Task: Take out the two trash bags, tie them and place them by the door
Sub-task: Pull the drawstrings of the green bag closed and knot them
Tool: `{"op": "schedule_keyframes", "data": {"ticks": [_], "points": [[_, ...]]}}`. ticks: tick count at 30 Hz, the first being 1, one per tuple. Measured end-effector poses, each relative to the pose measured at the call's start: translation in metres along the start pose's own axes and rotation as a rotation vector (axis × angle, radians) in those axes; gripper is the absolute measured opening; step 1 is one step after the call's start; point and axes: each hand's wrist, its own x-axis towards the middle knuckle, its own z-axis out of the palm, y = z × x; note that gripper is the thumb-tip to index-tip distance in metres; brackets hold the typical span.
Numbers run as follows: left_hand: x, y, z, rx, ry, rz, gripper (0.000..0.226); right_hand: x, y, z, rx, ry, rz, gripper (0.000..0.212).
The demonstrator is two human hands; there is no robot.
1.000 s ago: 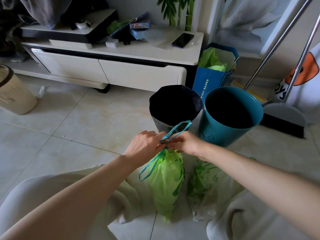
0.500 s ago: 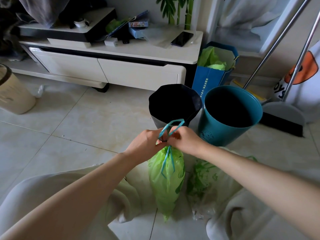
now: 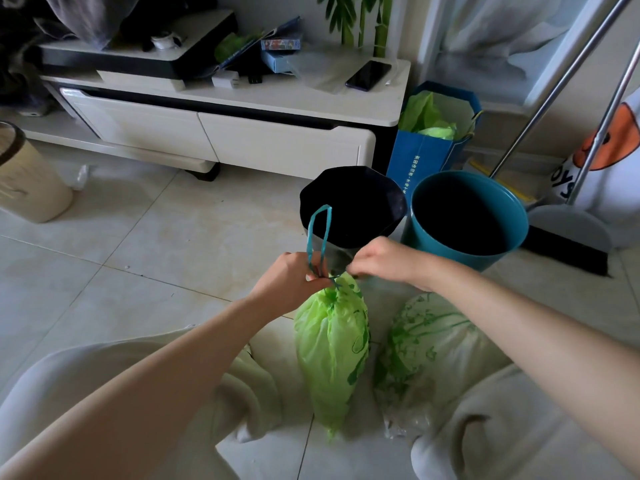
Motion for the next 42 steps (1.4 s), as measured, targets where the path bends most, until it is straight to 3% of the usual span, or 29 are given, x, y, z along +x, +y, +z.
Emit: {"op": "schedule_keyframes", "data": {"ticks": [2,4,8,10,12,19,23,27,31,34,38,42], "points": [[0.001,-0.003,-0.004,0.018,0.018,-0.045,0.015,-0.004,-0.004,-0.011,0.283,0.094,-0.020,0.020],[0.001,-0.006,-0.007,0.022,0.031,-0.080,0.016,-0.005,-0.001,-0.022,0.406,0.147,0.001,0.021],[0.000,-0.003,-0.009,-0.073,-0.026,-0.150,0.014,-0.008,0.013,-0.029,0.075,0.123,0.208,0.030],[0.003,-0.001,-0.012,-0.154,0.003,-0.194,0.006,-0.010,0.019,-0.025,-0.144,0.096,0.287,0.031],[0.006,-0.003,-0.020,-0.260,0.060,-0.249,0.007,-0.009,0.024,-0.022,-0.184,0.072,0.326,0.033],[0.008,0.002,-0.050,-0.677,0.222,-0.425,0.011,-0.008,0.031,-0.030,0.074,0.339,0.279,0.022],[0.004,-0.005,-0.074,-0.993,0.118,-0.723,0.022,-0.008,0.034,-0.038,0.578,0.392,0.354,0.018],[-0.001,-0.019,-0.078,-0.829,-0.003,-0.865,0.023,-0.009,0.039,-0.047,1.119,0.402,0.383,0.019],[-0.012,-0.035,-0.076,-0.501,-0.172,-0.968,0.019,-0.013,0.050,-0.049,1.339,0.468,0.420,0.023],[-0.021,-0.043,-0.075,-0.414,-0.232,-1.035,0.020,-0.016,0.057,-0.045,1.392,0.515,0.469,0.026],[-0.019,-0.036,-0.075,-0.464,-0.180,-1.028,0.017,-0.015,0.057,-0.043,1.354,0.510,0.482,0.026],[-0.001,-0.013,-0.082,-0.821,-0.070,-0.864,0.022,-0.021,0.033,-0.051,1.272,0.517,0.300,0.023]]}}
